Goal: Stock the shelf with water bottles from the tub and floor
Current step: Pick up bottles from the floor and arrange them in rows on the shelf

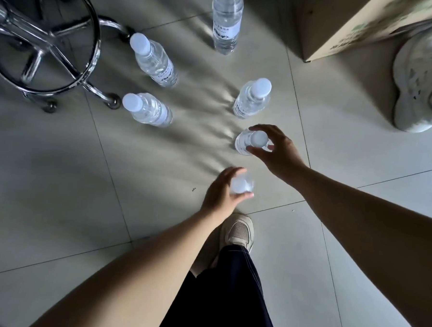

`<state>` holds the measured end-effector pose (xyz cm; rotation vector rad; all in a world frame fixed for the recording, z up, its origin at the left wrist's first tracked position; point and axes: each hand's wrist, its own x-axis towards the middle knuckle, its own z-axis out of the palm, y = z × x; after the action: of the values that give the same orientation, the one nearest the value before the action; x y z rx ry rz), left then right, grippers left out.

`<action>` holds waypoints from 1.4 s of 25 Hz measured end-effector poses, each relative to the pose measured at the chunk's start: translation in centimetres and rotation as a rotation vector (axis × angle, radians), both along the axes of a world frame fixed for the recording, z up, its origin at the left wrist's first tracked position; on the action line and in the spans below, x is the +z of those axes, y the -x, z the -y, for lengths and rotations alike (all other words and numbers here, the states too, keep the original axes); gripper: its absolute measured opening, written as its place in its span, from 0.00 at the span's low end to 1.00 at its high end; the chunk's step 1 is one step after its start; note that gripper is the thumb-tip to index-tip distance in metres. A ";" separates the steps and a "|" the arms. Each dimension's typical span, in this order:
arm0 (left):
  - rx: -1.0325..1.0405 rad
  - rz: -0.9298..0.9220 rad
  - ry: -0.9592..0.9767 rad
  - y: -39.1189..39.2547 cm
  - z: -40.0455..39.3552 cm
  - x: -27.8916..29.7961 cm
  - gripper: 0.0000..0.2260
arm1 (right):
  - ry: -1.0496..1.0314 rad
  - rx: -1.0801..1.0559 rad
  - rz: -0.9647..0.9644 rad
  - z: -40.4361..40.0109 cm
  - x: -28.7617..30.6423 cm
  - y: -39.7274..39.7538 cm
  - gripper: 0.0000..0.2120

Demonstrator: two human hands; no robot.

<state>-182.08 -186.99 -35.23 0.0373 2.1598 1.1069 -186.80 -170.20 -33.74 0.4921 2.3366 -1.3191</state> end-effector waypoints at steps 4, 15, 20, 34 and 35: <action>0.251 0.032 0.104 2.5 2.7 3.6 0.24 | -0.001 -0.022 0.005 0.5 3.8 -0.2 0.19; 0.211 -0.220 0.038 15.0 7.5 30.9 0.18 | 0.034 -0.047 -0.227 2.2 32.9 8.5 0.19; 0.135 -0.304 -0.079 21.3 10.1 50.3 0.14 | 0.104 0.017 -0.390 4.3 52.7 13.4 0.15; 0.267 -0.803 -0.120 24.4 31.7 106.4 0.27 | 0.315 0.272 -0.812 25.0 107.3 16.4 0.05; 0.279 -0.813 -0.124 23.9 33.2 108.7 0.27 | 0.331 0.303 -0.801 26.8 109.2 16.8 0.04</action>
<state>-205.98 -220.24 73.42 0.2953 2.8629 1.5755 -203.62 -196.96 75.42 -0.5823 2.5227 -1.9263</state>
